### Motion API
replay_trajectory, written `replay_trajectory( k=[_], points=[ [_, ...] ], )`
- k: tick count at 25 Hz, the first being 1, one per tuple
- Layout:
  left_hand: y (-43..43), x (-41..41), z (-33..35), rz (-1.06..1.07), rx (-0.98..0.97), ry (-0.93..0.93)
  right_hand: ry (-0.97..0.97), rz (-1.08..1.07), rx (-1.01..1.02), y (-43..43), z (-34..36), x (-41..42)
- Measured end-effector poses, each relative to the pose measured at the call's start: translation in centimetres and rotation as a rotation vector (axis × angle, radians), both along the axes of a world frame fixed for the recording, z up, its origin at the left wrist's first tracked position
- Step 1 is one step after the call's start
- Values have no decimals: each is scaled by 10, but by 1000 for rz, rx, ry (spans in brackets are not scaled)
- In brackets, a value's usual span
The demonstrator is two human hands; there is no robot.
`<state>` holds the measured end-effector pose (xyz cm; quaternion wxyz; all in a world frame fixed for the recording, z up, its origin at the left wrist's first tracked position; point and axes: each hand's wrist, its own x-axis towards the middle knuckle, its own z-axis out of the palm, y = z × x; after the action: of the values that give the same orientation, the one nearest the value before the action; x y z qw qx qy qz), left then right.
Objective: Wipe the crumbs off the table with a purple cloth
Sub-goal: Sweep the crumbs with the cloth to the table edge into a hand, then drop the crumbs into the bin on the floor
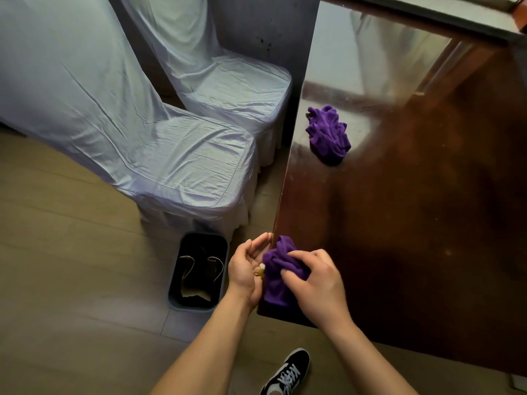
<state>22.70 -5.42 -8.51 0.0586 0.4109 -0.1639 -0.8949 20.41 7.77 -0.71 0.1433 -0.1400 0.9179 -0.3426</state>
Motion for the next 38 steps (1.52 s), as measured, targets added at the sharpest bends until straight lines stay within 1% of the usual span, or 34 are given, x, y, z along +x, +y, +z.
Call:
replay_trajectory(
  k=[2, 4, 8, 10, 13, 14, 16, 18, 21, 23, 26, 29, 32, 35, 36, 38],
  points=[
    [-1, 2, -2, 7, 50, 12, 24, -92, -43, 14, 4, -12],
    [-3, 3, -5, 14, 105, 24, 60, -170, -23, 33, 6, -24],
    [-6, 5, -11, 16, 145, 26, 45, -202, 174, 49, -2, -27],
    [-6, 5, -12, 20, 152, 14, 46, -175, 203, 34, -6, -17],
    [-6, 5, -12, 24, 154, -17, 41, -69, 145, -3, -9, 0],
    [-8, 5, -12, 1, 159, -23, 12, -23, 92, -14, -9, 3],
    [-11, 5, -11, -68, 222, -10, -102, 26, -82, -28, -8, 5],
    [-13, 5, -10, -58, 290, -23, -175, -26, -209, -26, -4, -4],
    [-12, 6, -20, 55, 283, -53, -147, -194, -216, 3, 0, -28],
    [-12, 7, -27, 90, 323, -55, -152, -275, -191, 25, 1, -43],
    [-15, 7, -30, 94, 349, -42, -101, -305, -84, 39, 0, -65],
    [-16, 4, -30, 58, 314, -18, 44, -235, 89, 22, -5, -88],
    [-18, -2, -30, 36, 256, -29, 82, -122, 202, -13, -5, -89],
    [-16, -11, -32, 20, 218, -51, 92, 128, 193, -42, -1, -64],
    [-17, -12, -31, 1, 224, -51, 70, 212, 169, -48, 0, -54],
    [-20, -10, -28, -89, 268, 30, -27, 329, 96, -56, 5, -41]
  ],
)
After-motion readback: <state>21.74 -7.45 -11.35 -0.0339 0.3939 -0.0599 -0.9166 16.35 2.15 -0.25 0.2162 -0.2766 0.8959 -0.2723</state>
